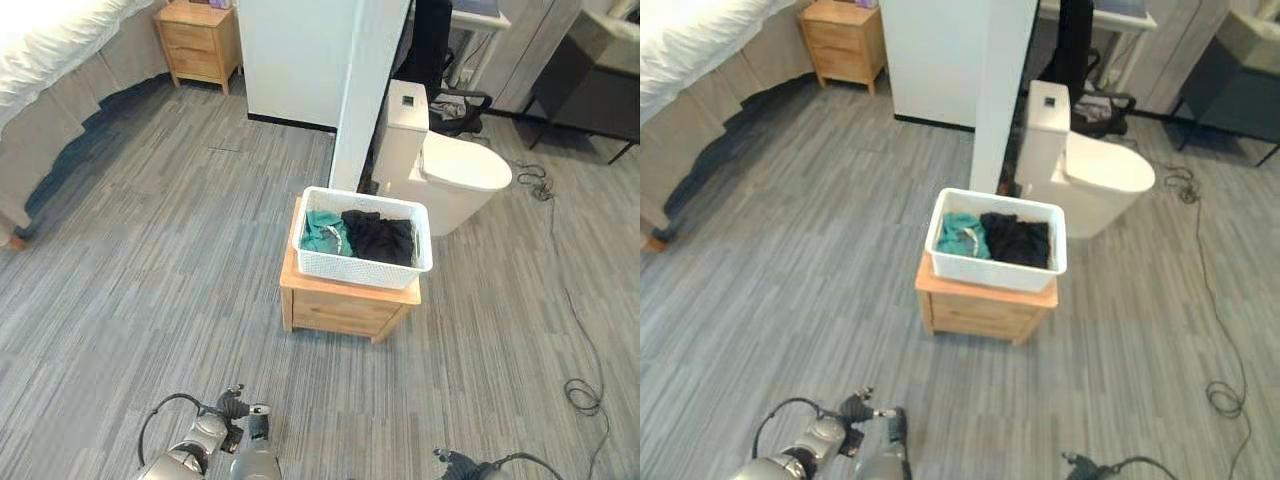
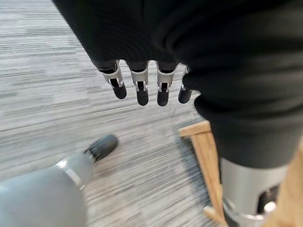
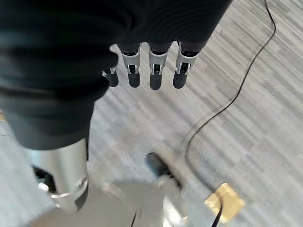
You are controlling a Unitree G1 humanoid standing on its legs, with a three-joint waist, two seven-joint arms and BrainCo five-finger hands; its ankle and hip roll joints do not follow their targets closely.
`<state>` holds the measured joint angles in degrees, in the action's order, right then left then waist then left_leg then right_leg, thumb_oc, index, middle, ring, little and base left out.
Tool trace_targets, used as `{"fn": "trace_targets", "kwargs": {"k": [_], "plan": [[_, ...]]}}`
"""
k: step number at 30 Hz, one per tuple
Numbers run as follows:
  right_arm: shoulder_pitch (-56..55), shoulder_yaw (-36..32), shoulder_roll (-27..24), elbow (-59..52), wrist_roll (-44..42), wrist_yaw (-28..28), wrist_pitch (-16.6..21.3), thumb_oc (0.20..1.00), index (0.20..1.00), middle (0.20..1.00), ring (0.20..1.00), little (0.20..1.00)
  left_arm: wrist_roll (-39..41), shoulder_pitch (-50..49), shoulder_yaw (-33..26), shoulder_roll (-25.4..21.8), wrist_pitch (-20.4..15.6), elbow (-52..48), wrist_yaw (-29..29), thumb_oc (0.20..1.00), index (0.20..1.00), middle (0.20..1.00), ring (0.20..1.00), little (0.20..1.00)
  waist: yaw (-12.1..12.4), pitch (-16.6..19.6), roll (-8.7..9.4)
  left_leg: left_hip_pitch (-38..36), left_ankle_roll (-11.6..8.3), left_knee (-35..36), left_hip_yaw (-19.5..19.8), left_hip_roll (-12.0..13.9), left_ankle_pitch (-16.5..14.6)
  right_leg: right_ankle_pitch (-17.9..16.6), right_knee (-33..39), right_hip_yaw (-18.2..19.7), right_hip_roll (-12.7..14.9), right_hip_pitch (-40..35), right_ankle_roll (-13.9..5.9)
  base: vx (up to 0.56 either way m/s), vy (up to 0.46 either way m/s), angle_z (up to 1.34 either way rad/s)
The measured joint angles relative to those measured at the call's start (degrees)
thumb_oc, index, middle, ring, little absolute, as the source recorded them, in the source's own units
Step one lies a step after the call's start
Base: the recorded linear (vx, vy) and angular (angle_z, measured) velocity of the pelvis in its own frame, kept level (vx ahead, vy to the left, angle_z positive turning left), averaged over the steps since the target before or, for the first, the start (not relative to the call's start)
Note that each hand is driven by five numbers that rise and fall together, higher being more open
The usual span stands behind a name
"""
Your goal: Grab the laundry basket,head to the washer,open it,put in the laundry and shut it.
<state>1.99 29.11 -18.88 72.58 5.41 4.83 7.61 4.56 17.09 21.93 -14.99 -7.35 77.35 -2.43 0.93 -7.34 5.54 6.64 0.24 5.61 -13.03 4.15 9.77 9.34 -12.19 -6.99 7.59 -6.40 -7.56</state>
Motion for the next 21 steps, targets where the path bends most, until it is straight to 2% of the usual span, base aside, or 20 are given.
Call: {"fn": "trace_targets", "kwargs": {"k": [1,2,3,4,5,6,7,8,9,10,12,13,14,15,16,17,18,19,21], "plan": [[-0.3,-0.2,0.1,0.0,0.0,-0.7,-0.4,1.000,1.000,1.000,1.000,1.000,0.0,0.5,1.3,0.0,-0.1,0.0,-0.4,1.000,1.000,1.000,1.000,1.000,0.3,0.7,-0.97,-0.3,1.36,0.0,0.1,-1.2,-1.5,0.1,-9.3,0.4,1.7,4.7,-1.49,0.41,0.452,0.19],[0.5,-0.2,-0.3,0.1,0.0,-1.1,-0.8,1.000,1.000,1.000,1.000,1.000,0.1,1.0,1.6,-0.5,-0.1,-0.8,-0.9,1.000,1.000,1.000,1.000,1.000,0.3,0.6,-1.16,-0.9,3.57,0.0,1.0,-4.4,-2.9,-2.1,-22.3,1.2,4.8,11.3,-3.76,0.43,0.437,0.28],[1.6,-0.3,-0.9,-0.1,0.0,-1.2,-1.4,1.000,1.000,1.000,1.000,1.000,0.2,0.7,1.6,-0.5,0.0,-1.8,-1.1,1.000,1.000,1.000,1.000,1.000,0.1,0.2,-1.46,-1.5,4.79,0.0,1.2,-5.4,-3.4,-6.6,-29.8,3.5,5.8,15.3,-4.65,0.44,0.386,0.43],[3.0,-0.5,-2.6,-0.5,0.0,-1.5,-1.6,1.000,1.000,1.000,1.000,1.000,0.5,0.2,3.1,-0.5,-0.1,-3.8,-1.0,1.000,1.000,1.000,1.000,1.000,-0.1,-1.6,-3.84,-3.0,5.93,0.1,1.4,-5.9,-4.3,-9.4,-37.9,3.7,6.4,20.2,-6.47,0.41,0.197,0.26],[3.4,-0.5,-3.3,-0.9,0.0,-1.6,-1.6,1.000,1.000,1.000,1.000,1.000,0.6,-0.4,3.1,-0.7,-0.1,-4.5,-1.0,1.000,1.000,1.000,1.000,1.000,0.2,-1.9,-4.69,-3.6,6.66,0.0,1.3,-6.1,-5.0,-7.3,-39.0,3.2,5.9,22.6,-6.66,0.32,0.133,0.06],[3.7,-0.7,-4.3,-5.1,0.2,-1.8,-2.4,1.000,1.000,1.000,1.000,1.000,0.6,-1.2,3.2,-1.6,0.0,-4.0,-0.9,1.000,1.000,1.000,1.000,1.000,0.5,-2.7,-5.13,-5.4,6.87,0.0,0.8,-6.4,-7.0,-2.4,-34.0,0.3,5.6,25.6,-5.53,0.38,0.055,-0.32],[4.0,-1.0,-4.9,-8.2,0.3,-2.0,-2.2,1.000,1.000,1.000,1.000,1.000,0.6,-2.6,3.1,-2.5,0.3,-3.4,-0.8,1.000,1.000,1.000,1.000,1.000,0.1,-3.0,-5.46,-6.4,7.45,0.2,-0.5,-6.4,-7.5,-2.0,-24.4,-5.3,5.7,26.2,-4.18,0.33,-0.092,-0.18],[3.5,-0.2,-5.1,-10.7,0.6,-2.0,-1.5,1.000,1.000,1.000,1.000,1.000,0.6,-3.8,1.4,-3.5,0.1,-3.1,-0.8,1.000,1.000,1.000,1.000,1.000,-0.3,-2.9,-4.44,-8.5,5.27,0.0,-0.3,-7.8,-8.5,-5.2,-11.0,-12.9,7.9,26.6,-2.72,0.40,-0.143,0.10],[2.3,-0.1,-5.0,-11.6,0.7,-1.9,-1.6,1.000,1.000,1.000,1.000,1.000,0.6,-3.8,0.7,-3.3,0.0,-2.9,-0.8,1.000,1.000,1.000,1.000,1.000,-0.5,-2.6,-4.11,-9.5,4.27,0.0,0.1,-8.1,-9.5,-7.0,-6.1,-13.2,8.1,25.9,-2.11,0.34,-0.245,0.35],[2.0,-0.1,-4.8,-11.7,1.0,-1.9,-1.6,1.000,1.000,1.000,1.000,1.000,0.5,-4.1,0.8,-3.2,0.0,-2.4,-0.8,1.000,1.000,1.000,1.000,1.000,-0.3,-2.2,-3.97,-9.9,4.08,0.0,0.0,-8.0,-9.8,-8.2,-3.8,-12.1,7.7,25.8,-2.35,0.18,-0.189,0.43],[2.1,-0.3,-4.7,-11.6,2.3,-1.6,-1.6,1.000,1.000,1.000,1.000,1.000,0.0,-5.0,0.5,-3.2,0.0,-1.5,-0.7,1.000,1.000,1.000,1.000,1.000,0.4,-1.0,-3.02,-10.8,2.41,-0.1,0.0,-7.5,-10.9,-16.0,3.3,-10.4,9.4,24.1,-2.59,0.23,-0.368,0.36],[3.9,-0.4,-5.3,-11.9,2.6,-1.0,-1.7,1.000,1.000,1.000,1.000,1.000,0.0,-4.8,-2.0,-2.8,0.0,0.1,-0.8,1.000,1.000,1.000,1.000,1.000,0.9,-1.2,-3.27,-11.5,0.04,-2.2,0.0,-5.9,-12.3,-19.0,7.9,-9.4,11.1,21.9,-4.39,0.24,-0.498,-0.06],[4.7,-0.2,-5.6,-14.0,3.4,-0.9,-1.5,1.000,1.000,1.000,1.000,1.000,0.0,-5.0,-3.5,-2.8,0.1,0.4,-0.9,1.000,1.000,1.000,1.000,1.000,1.1,-1.5,-3.65,-11.9,-1.47,-4.7,-0.4,-4.6,-13.3,-21.0,11.3,-9.7,11.2,20.2,-4.31,0.20,-0.680,-0.63],[4.9,1.7,-5.2,-17.0,4.6,-0.4,-1.0,1.000,1.000,1.000,1.000,1.000,-0.1,-5.9,-5.8,-3.8,0.0,0.3,-1.0,1.000,1.000,1.000,1.000,1.000,1.8,-1.6,-2.67,-15.6,-5.57,-9.7,-2.5,-1.1,-15.5,-24.7,10.7,-12.3,9.2,15.4,0.67,0.16,-0.638,-0.83],[5.0,1.9,-5.7,-18.2,5.0,-0.3,-0.9,1.000,1.000,1.000,1.000,1.000,-0.2,-6.1,-5.9,-3.9,0.0,0.4,-1.1,1.000,1.000,1.000,1.000,1.000,1.7,-1.3,-2.99,-15.2,-6.54,-12.8,-2.6,1.2,-16.0,-19.7,8.8,-12.1,7.1,15.2,1.65,0.16,-0.628,-0.68],[4.5,1.7,-6.4,-19.8,5.2,0.0,-0.5,1.000,1.000,1.000,1.000,1.000,-0.5,-6.0,-5.8,-4.0,0.0,0.7,-1.1,1.000,1.000,1.000,1.000,1.000,1.0,-1.0,-3.56,-14.4,-7.30,-15.2,-1.7,3.8,-15.5,-16.2,6.3,-12.0,5.1,15.4,1.96,0.08,-0.347,-0.24],[2.7,1.1,-7.3,-21.4,6.0,0.2,-0.5,1.000,1.000,1.000,1.000,1.000,-0.7,-5.4,-5.6,-4.3,0.0,0.8,-1.1,1.000,1.000,1.000,1.000,1.000,0.6,-0.8,-3.34,-13.4,-8.91,-17.8,-1.4,6.3,-14.2,-13.9,5.3,-12.0,2.9,15.3,3.05,0.06,-0.316,-0.08],[1.7,1.1,-7.9,-21.8,6.7,0.2,-0.5,1.000,1.000,1.000,1.000,1.000,-0.6,-5.1,-5.8,-4.4,-0.1,0.3,-1.1,1.000,1.000,1.000,1.000,1.000,0.7,-0.8,-2.92,-12.7,-9.47,-20.0,-1.1,8.4,-12.3,-12.9,5.4,-12.4,1.1,14.7,4.76,0.05,-0.341,-0.08],[-0.2,0.7,-9.3,-21.5,6.9,0.2,-0.7,1.000,1.000,1.000,1.000,1.000,-0.6,-4.2,-6.0,-4.2,0.0,0.2,-1.1,1.000,1.000,1.000,1.000,1.000,-0.1,-0.8,-1.08,-8.3,-11.32,-27.5,2.1,11.4,-7.6,-10.5,5.5,-13.1,-1.3,13.1,8.52,0.04,-0.277,-0.02]]}}
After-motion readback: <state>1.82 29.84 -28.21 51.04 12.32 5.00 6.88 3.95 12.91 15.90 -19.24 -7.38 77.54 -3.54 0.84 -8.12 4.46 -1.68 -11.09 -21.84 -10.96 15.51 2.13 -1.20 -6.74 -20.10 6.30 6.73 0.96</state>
